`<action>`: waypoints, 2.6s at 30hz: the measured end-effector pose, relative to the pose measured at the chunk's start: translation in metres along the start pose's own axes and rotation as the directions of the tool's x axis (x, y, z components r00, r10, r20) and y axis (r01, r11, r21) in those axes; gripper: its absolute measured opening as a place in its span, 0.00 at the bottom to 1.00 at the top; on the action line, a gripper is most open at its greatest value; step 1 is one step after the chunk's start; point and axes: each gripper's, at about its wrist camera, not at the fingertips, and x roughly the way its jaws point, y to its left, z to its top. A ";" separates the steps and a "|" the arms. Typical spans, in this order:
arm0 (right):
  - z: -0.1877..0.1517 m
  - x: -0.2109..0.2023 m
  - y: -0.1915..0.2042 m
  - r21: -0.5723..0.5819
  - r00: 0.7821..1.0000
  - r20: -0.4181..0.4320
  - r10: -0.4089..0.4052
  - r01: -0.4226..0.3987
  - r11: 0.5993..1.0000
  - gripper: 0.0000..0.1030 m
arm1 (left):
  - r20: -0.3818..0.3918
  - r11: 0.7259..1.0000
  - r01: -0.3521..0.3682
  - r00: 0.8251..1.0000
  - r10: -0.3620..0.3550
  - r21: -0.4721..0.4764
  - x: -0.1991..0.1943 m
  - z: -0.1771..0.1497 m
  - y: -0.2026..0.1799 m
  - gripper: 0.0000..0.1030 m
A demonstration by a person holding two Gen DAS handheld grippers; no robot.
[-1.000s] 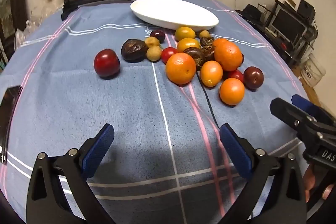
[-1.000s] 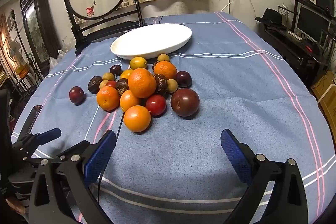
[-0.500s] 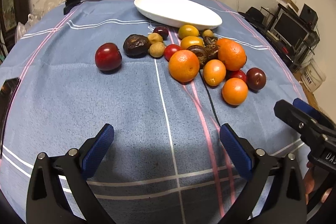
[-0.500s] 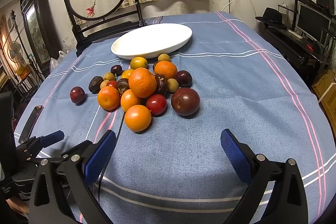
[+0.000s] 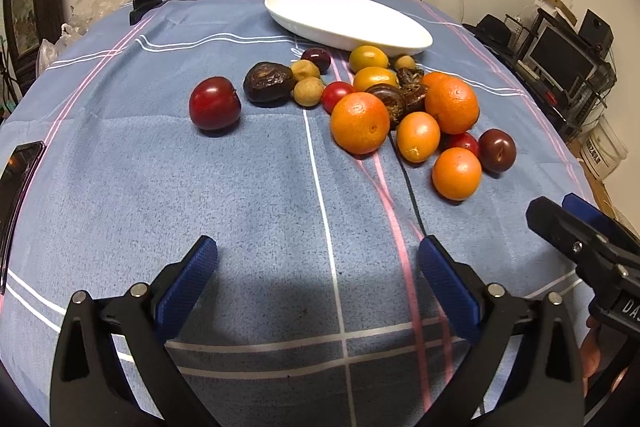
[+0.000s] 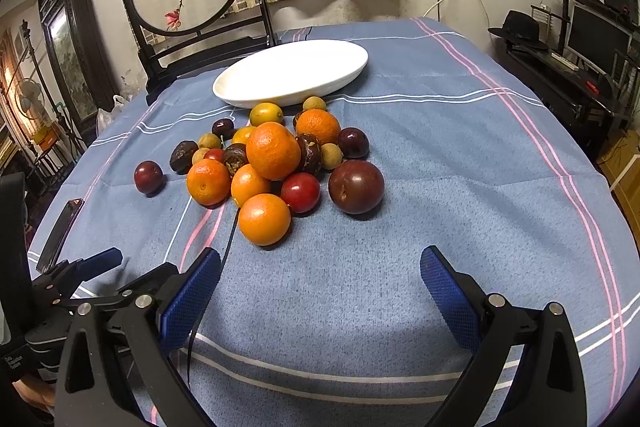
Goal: Organize fruits
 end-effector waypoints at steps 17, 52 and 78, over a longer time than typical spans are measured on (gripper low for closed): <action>-0.003 0.000 -0.003 -0.004 1.000 0.013 -0.025 0.025 1.000 0.97 | 0.031 1.000 0.017 0.999 -0.017 -0.009 0.000 -0.004 -0.003 0.96; 0.008 0.046 0.006 -0.024 0.983 -0.153 0.097 -0.102 0.994 0.38 | 0.041 0.994 0.035 0.998 -0.040 0.105 0.009 0.043 0.014 0.96; 0.015 0.040 -0.004 -0.010 0.957 -0.158 0.244 -0.249 0.968 0.39 | -0.016 0.927 0.159 0.986 -0.163 0.339 0.035 0.066 -0.032 0.39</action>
